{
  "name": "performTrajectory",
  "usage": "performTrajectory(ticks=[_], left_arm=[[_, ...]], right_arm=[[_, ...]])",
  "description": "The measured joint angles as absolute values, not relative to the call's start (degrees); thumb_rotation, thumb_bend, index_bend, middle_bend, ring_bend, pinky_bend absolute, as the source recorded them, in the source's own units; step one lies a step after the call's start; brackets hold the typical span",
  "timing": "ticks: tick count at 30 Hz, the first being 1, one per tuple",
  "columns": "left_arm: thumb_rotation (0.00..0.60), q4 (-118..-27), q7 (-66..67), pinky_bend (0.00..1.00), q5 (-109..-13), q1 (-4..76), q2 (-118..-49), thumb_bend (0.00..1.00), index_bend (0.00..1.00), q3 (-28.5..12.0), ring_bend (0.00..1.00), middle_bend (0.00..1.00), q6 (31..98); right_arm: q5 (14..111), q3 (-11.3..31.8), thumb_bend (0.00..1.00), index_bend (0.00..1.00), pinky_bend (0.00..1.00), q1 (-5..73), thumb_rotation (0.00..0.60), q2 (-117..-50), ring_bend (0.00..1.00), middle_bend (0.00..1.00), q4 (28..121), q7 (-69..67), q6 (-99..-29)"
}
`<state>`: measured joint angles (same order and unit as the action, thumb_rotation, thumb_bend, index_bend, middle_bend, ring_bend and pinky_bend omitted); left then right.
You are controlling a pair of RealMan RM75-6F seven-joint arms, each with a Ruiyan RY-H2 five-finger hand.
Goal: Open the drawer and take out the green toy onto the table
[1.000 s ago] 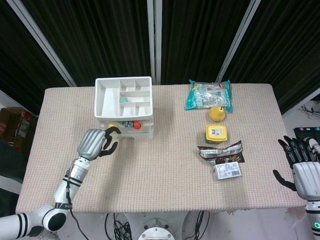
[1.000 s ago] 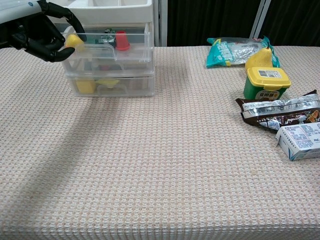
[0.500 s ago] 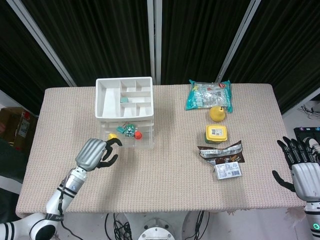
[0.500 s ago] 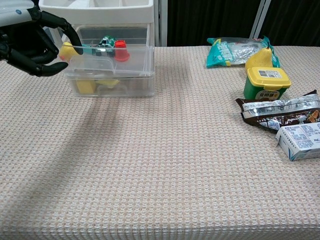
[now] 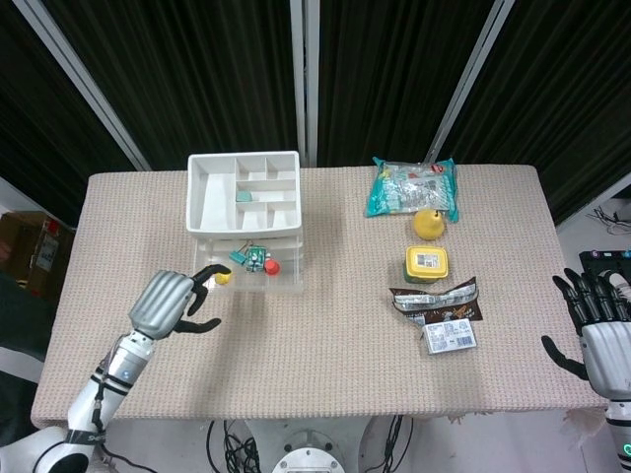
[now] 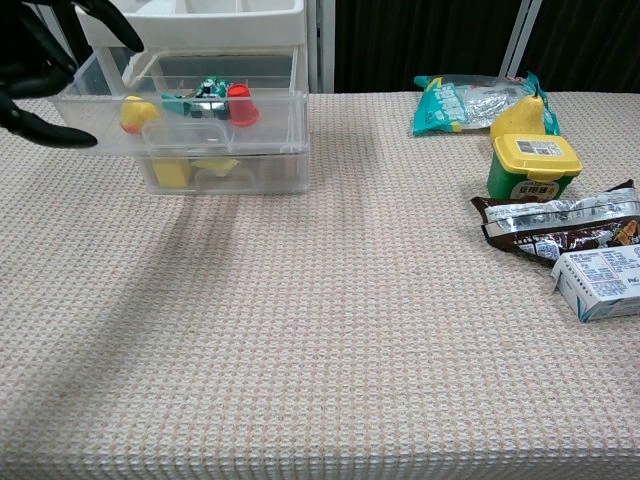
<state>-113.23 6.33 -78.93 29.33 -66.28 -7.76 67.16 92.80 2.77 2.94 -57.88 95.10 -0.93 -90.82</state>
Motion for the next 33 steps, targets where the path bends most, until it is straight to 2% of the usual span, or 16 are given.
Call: performTrajectory(ticks=[9,16,22,33], left_arm=[[0.6,-110.1,5.2,1.0,-80.7,32.4,-62.3,0.16,0.39,-12.6,0.96,0.87,67.2],[0.6,-101.9,6.5,1.0,-83.8,40.8,-63.2,0.17,0.41,-14.9,0.96,0.87,59.5],[0.6,-95.3,10.6,1.0,-85.6,46.8,-65.8,0.17,0.39,-14.6,0.96,0.87,53.2],[0.6,-89.4,17.1,1.0,-88.9,51.0,-68.5,0.17,0.38,-11.3,0.96,0.86,50.1]], right_arm=[[94.1,2.7,0.21,0.0,0.0,3.2,0.6,-57.3,0.0,0.04,96.1,-0.1,-90.9],[94.9,2.2,0.21,0.0,0.0,2.5,0.6,-56.6,0.0,0.04,97.1,0.4,-92.0],[94.4,2.0,0.21,0.0,0.0,1.8,0.6,-56.6,0.0,0.04,96.9,0.2,-92.4],[93.3,2.0,0.21,0.0,0.0,1.6,0.6,-57.2,0.0,0.04,96.0,-0.3,-91.7]])
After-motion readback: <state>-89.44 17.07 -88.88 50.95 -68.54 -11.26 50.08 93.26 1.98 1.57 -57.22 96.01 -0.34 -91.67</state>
